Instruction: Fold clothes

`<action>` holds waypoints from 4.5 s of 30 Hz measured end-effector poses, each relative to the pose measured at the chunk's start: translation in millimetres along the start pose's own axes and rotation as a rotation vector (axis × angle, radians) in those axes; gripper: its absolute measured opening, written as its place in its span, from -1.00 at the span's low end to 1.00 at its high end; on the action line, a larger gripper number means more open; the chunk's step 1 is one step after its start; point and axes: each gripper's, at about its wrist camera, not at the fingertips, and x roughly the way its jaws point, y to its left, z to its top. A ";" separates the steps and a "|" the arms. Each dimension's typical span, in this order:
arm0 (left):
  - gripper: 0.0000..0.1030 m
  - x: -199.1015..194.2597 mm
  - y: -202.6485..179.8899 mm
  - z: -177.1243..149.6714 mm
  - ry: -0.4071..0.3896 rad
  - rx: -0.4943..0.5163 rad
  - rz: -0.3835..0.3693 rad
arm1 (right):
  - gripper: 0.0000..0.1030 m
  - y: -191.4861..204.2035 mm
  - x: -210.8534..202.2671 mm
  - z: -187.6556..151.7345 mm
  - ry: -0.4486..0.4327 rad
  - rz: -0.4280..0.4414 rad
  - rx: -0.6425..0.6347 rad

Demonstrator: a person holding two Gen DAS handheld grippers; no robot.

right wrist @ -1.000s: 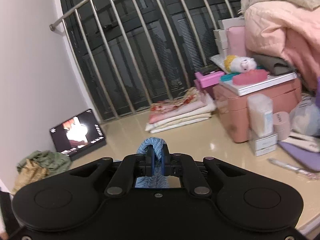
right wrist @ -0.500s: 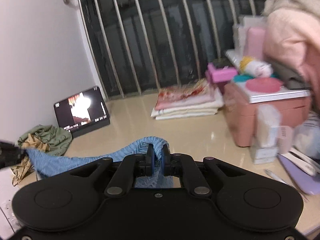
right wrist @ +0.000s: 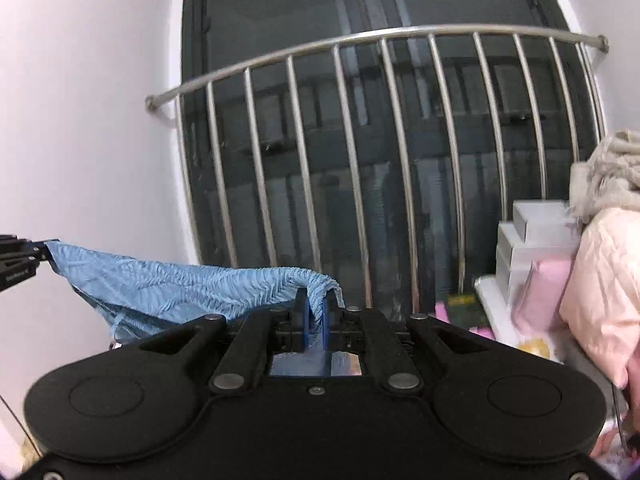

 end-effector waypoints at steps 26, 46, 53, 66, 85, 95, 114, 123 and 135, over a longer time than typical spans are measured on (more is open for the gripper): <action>-0.59 6.8 -141.4 -288.6 0.586 -0.018 -0.306 | -0.51 -25.9 -36.1 -320.8 0.554 -0.134 0.075; -0.90 2.8 -133.3 -282.0 0.543 -0.085 -0.241 | -0.92 -4.0 -15.7 -283.6 0.506 -0.103 -0.048; -0.84 1.3 -106.5 -231.7 0.398 -0.038 -0.146 | -0.94 -81.6 -31.8 -237.1 0.369 -0.009 0.441; -0.57 15.8 -133.6 -290.5 0.598 -0.228 -0.171 | -0.82 -91.6 -48.5 -314.0 0.429 -0.119 0.558; -0.57 17.6 -131.6 -291.5 0.597 -0.275 -0.191 | -0.21 29.3 -18.9 -331.0 0.499 -0.448 -0.493; -0.57 16.9 -126.8 -294.7 0.592 -0.294 -0.198 | -0.16 52.1 -28.4 -354.4 0.411 -0.447 -0.649; -0.57 15.0 -127.4 -295.5 0.579 -0.282 -0.217 | -0.49 56.5 -17.0 -370.2 0.417 -0.436 -0.908; 0.07 4.7 -128.6 -301.7 0.590 -0.353 -0.227 | -0.91 12.2 -25.8 -318.3 0.436 -0.325 -0.222; -0.69 -5.5 -142.2 -297.4 0.598 -0.498 -0.117 | -0.92 -43.5 -57.0 -316.0 0.288 -0.241 0.430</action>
